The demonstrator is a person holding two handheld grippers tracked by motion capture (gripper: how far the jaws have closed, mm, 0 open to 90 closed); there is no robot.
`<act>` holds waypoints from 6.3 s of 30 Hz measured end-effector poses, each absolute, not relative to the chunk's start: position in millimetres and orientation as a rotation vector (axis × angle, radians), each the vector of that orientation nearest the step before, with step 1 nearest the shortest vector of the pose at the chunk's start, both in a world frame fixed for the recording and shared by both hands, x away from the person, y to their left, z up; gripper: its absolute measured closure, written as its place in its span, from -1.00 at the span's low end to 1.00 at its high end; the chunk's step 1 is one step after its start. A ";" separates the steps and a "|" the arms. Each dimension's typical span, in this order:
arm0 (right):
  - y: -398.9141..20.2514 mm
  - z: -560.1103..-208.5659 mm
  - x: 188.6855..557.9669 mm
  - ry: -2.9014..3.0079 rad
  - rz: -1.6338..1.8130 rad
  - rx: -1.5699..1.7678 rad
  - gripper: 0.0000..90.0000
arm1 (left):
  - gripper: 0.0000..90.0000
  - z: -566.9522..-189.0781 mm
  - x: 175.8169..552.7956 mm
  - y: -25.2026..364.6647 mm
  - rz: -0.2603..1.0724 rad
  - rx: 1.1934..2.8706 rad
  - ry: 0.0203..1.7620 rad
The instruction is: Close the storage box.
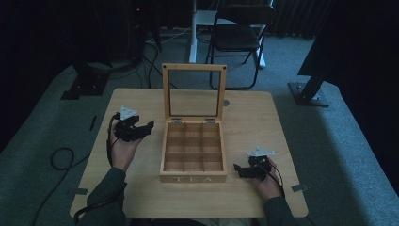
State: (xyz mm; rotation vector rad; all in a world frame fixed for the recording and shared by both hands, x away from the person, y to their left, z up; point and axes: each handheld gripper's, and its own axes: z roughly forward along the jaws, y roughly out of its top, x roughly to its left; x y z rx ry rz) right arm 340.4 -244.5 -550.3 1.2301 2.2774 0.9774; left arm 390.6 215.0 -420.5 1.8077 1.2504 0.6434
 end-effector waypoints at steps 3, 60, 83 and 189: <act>-244.3 -550.3 340.2 2.278 0.978 1.235 -0.72 | -0.26 -414.4 394.3 212.0 0.643 1.796 1.235; -244.3 -550.3 340.2 2.278 0.978 1.235 -0.72 | -0.25 -386.8 497.1 170.3 0.543 1.855 1.209; -244.3 -550.3 340.2 2.279 0.978 1.235 -0.72 | -0.16 -384.2 528.0 156.7 0.468 1.817 1.152; -244.3 -550.2 340.2 2.277 0.977 1.234 -0.72 | 0.21 -358.3 356.6 167.5 0.598 1.735 1.058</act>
